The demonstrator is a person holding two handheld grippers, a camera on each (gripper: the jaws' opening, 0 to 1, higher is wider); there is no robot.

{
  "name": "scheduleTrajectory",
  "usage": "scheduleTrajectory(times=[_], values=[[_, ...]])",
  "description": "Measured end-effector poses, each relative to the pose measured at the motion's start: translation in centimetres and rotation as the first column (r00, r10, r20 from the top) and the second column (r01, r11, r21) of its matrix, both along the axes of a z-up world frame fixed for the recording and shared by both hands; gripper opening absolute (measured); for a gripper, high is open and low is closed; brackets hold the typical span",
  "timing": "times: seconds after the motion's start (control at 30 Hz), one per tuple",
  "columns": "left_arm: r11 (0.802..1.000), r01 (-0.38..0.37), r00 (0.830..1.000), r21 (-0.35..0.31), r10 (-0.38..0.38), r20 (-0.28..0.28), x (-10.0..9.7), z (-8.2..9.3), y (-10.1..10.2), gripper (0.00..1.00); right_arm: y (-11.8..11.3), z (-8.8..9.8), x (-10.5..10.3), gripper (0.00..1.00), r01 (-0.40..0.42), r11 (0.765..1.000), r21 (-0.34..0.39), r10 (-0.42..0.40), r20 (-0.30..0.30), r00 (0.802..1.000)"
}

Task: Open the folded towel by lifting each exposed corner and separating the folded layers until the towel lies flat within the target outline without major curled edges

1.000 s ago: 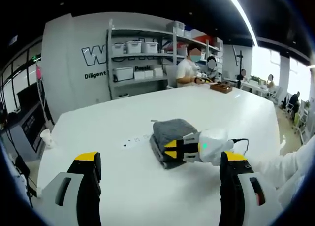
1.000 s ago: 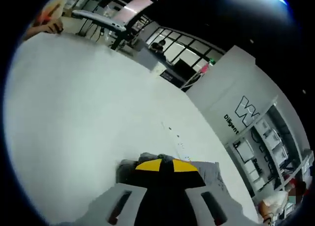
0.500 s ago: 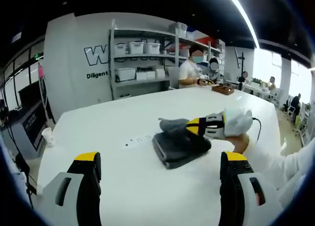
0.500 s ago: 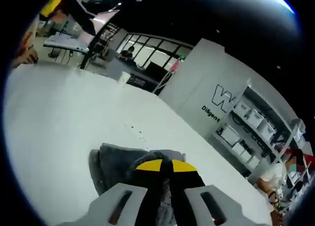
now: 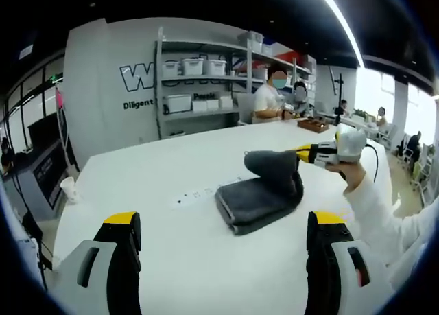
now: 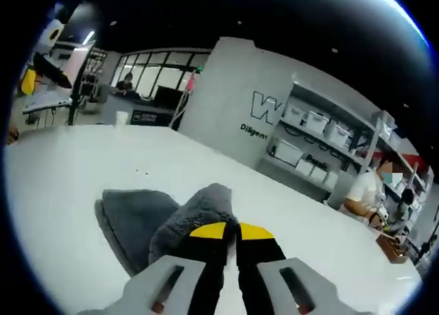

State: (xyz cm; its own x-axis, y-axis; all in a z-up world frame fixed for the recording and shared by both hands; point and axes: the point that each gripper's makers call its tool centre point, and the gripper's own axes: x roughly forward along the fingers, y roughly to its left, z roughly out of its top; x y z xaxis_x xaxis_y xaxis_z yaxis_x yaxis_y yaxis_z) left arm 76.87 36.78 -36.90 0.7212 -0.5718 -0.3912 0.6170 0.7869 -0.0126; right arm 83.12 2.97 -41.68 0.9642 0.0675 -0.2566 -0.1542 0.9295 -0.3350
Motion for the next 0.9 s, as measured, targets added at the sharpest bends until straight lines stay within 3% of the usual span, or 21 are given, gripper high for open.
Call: scheduleTrajectory(times=[0.13, 0.27, 0.53, 0.67, 0.77, 0.87, 0.9], values=[[1.0, 0.003, 1.0, 0.001, -0.003, 0.003, 0.0, 0.1, -0.2, 1.0, -2.8, -0.7, -1.1, 0.0, 0.071, 0.997, 0.035, -0.069, -0.037, 0.997], [1.0, 0.012, 1.0, 0.004, -0.012, 0.001, -0.2, -0.1, -0.5, 1.0, -5.1, -1.9, -2.0, 0.0, 0.131, 0.991, 0.016, -0.129, -0.093, 0.987], [1.0, 0.021, 1.0, 0.013, -0.021, -0.002, 0.0, 0.1, -0.8, 1.0, -9.0, -5.9, -4.0, 0.0, 0.211, 0.977, 0.032, -0.197, -0.252, 0.948], [1.0, 0.024, 1.0, 0.014, -0.024, -0.001, 0.0, 0.1, -0.9, 1.0, -10.3, -7.5, -5.0, 0.04, 0.242, 0.97, -0.019, -0.236, -0.305, 0.923], [0.999, 0.027, 1.0, 0.019, -0.027, -0.003, 0.1, 0.1, -1.0, 1.0, -10.9, -6.8, -5.7, 0.17, 0.268, 0.961, -0.072, -0.277, -0.298, 0.914], [0.999, 0.028, 1.0, 0.021, -0.028, -0.002, 0.1, 0.2, -1.0, 1.0, -10.6, -5.5, -5.9, 0.26, 0.264, 0.962, -0.074, -0.274, -0.27, 0.923], [0.999, 0.029, 1.0, 0.021, -0.029, -0.002, 0.0, 0.2, -1.0, 1.0, -10.0, -4.1, -5.9, 0.3, 0.25, 0.966, -0.07, -0.259, -0.24, 0.935]])
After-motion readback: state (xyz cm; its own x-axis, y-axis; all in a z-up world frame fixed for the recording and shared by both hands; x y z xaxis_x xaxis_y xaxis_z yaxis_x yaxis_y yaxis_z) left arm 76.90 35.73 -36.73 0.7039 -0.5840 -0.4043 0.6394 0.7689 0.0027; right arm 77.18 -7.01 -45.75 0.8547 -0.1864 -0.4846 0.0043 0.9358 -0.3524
